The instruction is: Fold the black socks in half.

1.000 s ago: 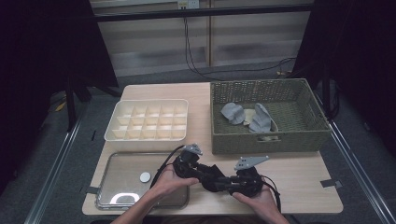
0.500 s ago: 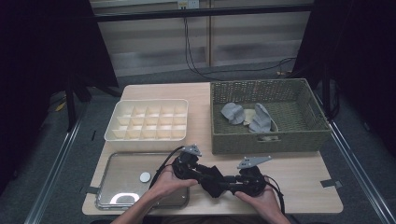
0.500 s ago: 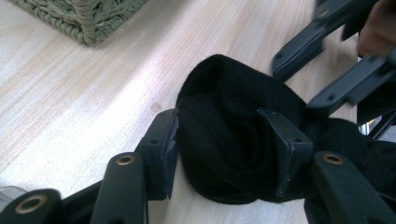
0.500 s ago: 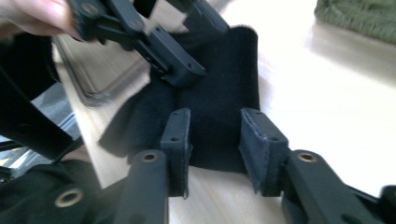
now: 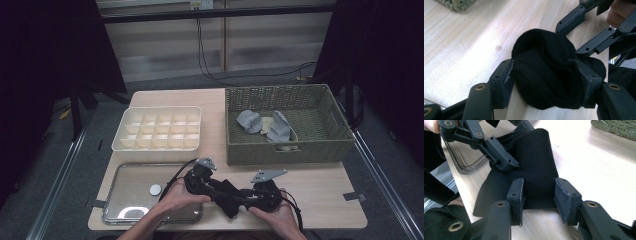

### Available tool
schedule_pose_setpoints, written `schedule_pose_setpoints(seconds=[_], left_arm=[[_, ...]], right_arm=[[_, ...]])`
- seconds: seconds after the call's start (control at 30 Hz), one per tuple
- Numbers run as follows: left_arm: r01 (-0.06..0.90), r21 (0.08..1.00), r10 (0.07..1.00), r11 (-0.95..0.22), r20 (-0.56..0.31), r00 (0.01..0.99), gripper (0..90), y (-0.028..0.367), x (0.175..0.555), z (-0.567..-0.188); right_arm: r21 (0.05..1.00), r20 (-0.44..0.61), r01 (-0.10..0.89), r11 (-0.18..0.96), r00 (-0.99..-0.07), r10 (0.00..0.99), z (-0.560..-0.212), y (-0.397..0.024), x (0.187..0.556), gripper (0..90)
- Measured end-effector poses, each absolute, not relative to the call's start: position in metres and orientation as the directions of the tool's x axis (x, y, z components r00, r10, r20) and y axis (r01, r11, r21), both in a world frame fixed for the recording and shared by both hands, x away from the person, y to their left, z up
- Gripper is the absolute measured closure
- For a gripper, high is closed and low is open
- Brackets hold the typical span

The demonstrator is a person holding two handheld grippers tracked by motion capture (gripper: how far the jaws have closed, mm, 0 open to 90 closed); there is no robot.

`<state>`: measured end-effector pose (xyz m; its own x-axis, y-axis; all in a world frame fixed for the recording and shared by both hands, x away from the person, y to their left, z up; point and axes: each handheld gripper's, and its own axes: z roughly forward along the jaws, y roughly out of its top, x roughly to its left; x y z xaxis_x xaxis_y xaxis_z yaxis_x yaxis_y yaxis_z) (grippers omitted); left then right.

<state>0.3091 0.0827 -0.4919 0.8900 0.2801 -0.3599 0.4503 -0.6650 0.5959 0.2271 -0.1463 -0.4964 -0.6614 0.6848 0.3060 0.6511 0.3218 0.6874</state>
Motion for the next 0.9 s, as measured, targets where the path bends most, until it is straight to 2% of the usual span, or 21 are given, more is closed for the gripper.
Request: schedule_pose_setpoints(seconds=[0.23,0.4,0.57,0.73,0.9], left_arm=[[0.449,0.604,0.242,-0.659,-0.395,0.886,45.0,0.081,0.308,-0.494],[0.458,0.59,0.212,-0.665,-0.439,0.873,53.5,0.08,0.307,-0.495],[0.463,0.6,0.206,-0.653,-0.448,0.87,60.8,0.082,0.308,-0.494],[0.456,0.611,0.245,-0.647,-0.4,0.883,63.4,0.081,0.306,-0.49],[0.466,0.62,0.25,-0.632,-0.406,0.879,63.6,0.085,0.307,-0.487]], right_arm=[[0.694,0.298,0.645,0.321,-0.662,0.688,-0.498,-0.146,0.227,60.0],[0.696,0.302,0.644,0.317,-0.663,0.685,-0.499,-0.146,0.229,60.6],[0.708,0.318,0.642,0.293,-0.661,0.679,-0.5,-0.148,0.232,60.3],[0.718,0.334,0.643,0.266,-0.653,0.679,-0.5,-0.151,0.236,53.3],[0.751,0.311,0.612,0.25,-0.661,0.683,-0.496,-0.154,0.238,49.7]])
